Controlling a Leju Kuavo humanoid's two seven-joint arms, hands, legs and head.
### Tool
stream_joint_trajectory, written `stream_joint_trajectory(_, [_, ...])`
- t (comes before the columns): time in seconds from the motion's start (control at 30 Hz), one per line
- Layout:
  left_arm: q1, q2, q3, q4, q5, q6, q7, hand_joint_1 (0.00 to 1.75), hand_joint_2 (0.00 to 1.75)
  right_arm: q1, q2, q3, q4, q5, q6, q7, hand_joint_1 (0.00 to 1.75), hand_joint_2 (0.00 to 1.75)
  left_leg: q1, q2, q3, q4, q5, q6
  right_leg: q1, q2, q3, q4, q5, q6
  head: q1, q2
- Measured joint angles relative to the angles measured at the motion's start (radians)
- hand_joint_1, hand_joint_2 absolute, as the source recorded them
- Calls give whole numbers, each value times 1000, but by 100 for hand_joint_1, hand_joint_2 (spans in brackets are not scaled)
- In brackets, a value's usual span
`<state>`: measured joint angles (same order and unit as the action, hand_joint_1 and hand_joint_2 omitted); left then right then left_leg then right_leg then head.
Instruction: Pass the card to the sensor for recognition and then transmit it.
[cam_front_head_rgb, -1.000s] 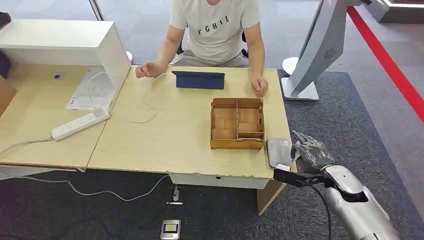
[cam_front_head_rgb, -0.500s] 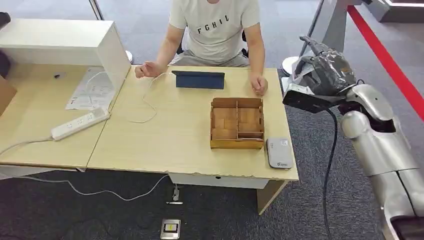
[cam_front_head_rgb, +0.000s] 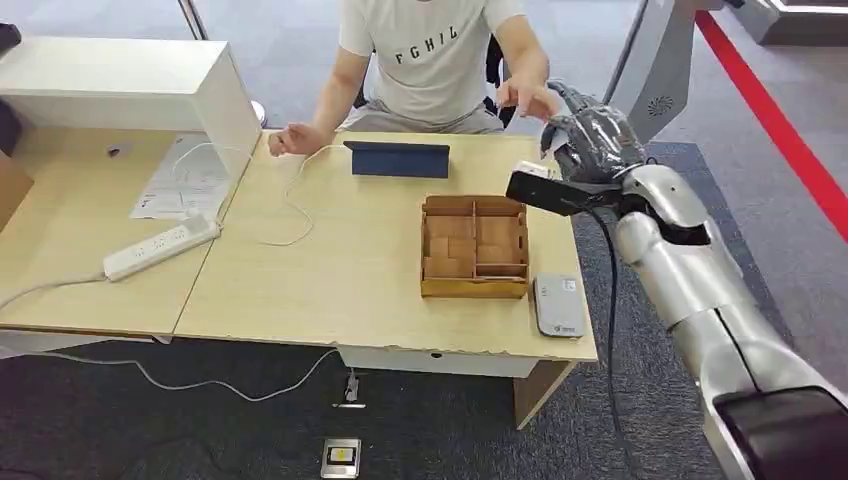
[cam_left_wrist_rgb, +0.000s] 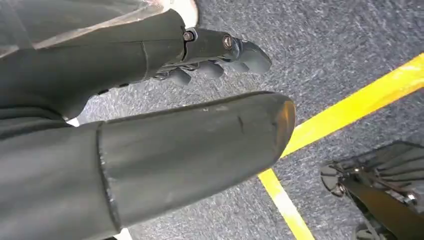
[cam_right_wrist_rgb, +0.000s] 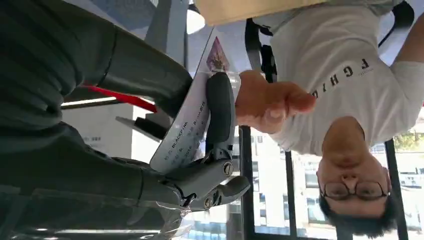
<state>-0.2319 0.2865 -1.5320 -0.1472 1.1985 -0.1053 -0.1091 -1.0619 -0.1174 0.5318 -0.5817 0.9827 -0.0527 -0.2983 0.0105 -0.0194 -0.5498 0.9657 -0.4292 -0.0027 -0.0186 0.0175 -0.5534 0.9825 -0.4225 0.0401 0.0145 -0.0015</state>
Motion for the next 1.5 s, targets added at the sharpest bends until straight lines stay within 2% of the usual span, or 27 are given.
stream_joint_trajectory(0.17, [-10, -9, 0, 0, -25, -5, 8, 0, 0, -13, 43, 22, 79, 32, -1, 45, 175, 175, 0, 0, 0, 0, 0, 0, 0, 0, 0, 0, 0, 0, 0, 0])
stream_joint_trajectory(0.37, [-10, -14, 0, 0, -22, -8, 13, 0, 0, -28, 67, 39, 133, 53, -2, 56, 175, 175, 0, 0, 0, 0, 0, 0, 0, 0, 0, 0, 0, 0, 0, 0])
stream_joint_trajectory(0.4, [-10, -16, 0, 0, -22, -8, 14, 0, 0, -30, 68, 40, 139, 53, -3, 57, 59, 175, 0, 0, 0, 0, 0, 0, 0, 0, 0, 0, 0, 0, 0, 0])
stream_joint_trajectory(0.43, [-10, -17, 0, 0, -21, -9, 14, 0, 0, -34, 72, 42, 147, 56, -3, 58, 59, 175, 0, 0, 0, 0, 0, 0, 0, 0, 0, -1, 0, 0, 0, 0])
stream_joint_trajectory(0.47, [-9, -19, 0, 0, -21, -11, 17, 0, 0, -38, 76, 43, 157, 58, -3, 58, 0, 175, 0, 0, 0, 0, 0, 0, 0, 0, 0, 0, 0, 0, 0, 0])
stream_joint_trajectory(0.5, [-9, -20, 0, 0, -21, -11, 19, 0, 0, -40, 78, 44, 165, 59, -5, 58, 0, 0, 0, 0, 0, 0, 0, 0, 0, 0, 0, 0, 0, 0, 0, 0])
stream_joint_trajectory(0.63, [-8, -22, 0, 0, -21, -18, 20, 0, 0, -40, 84, 50, 177, 60, -19, 58, 0, 0, 0, 0, 0, 0, 0, 0, 0, 0, 0, 0, 0, 0, 0, 0])
stream_joint_trajectory(0.73, [-7, -24, 0, 0, -21, -18, 18, 0, 0, -40, 85, 53, 186, 58, -50, 34, 0, 0, 0, 0, 0, 0, 0, 0, 0, 0, 0, 0, 0, 0, 0, 0])
stream_joint_trajectory(0.93, [1, -24, 0, 0, -9, -21, 13, 0, 0, -40, 85, 54, 198, 20, -32, -7, 0, 0, 0, 0, 0, 0, 0, 0, 0, 0, 0, 0, 0, 0, 0, 0])
stream_joint_trajectory(1.1, [30, -24, 0, 0, 24, -11, 7, 0, 0, -42, 70, -17, 198, -227, 98, -63, 0, 0, 0, 0, 0, 1, 0, 0, 0, 0, -1, -1, 0, 0, 0, 0])
stream_joint_trajectory(1.27, [46, -22, 0, 0, 37, -21, 18, 0, 0, -31, 22, -101, 177, -358, 190, -110, 0, 0, 0, 0, 0, 1, 0, 0, 0, 0, 0, -2, 0, 0, 0, 0])
stream_joint_trajectory(1.37, [46, -18, 3, 0, 54, -21, 24, 0, 0, 4, -7, -141, 144, -440, 268, -108, 0, 0, 0, 0, 0, 1, 0, 0, 0, 0, 0, -2, 0, 0, 0, 0])
stream_joint_trajectory(1.5, [47, -14, 7, 0, 76, -17, 24, 0, 0, 91, -52, -165, 48, -513, 325, -78, 0, 0, 0, 0, 0, 1, 0, 0, 0, 0, 0, -2, 0, 0, 0, 0])
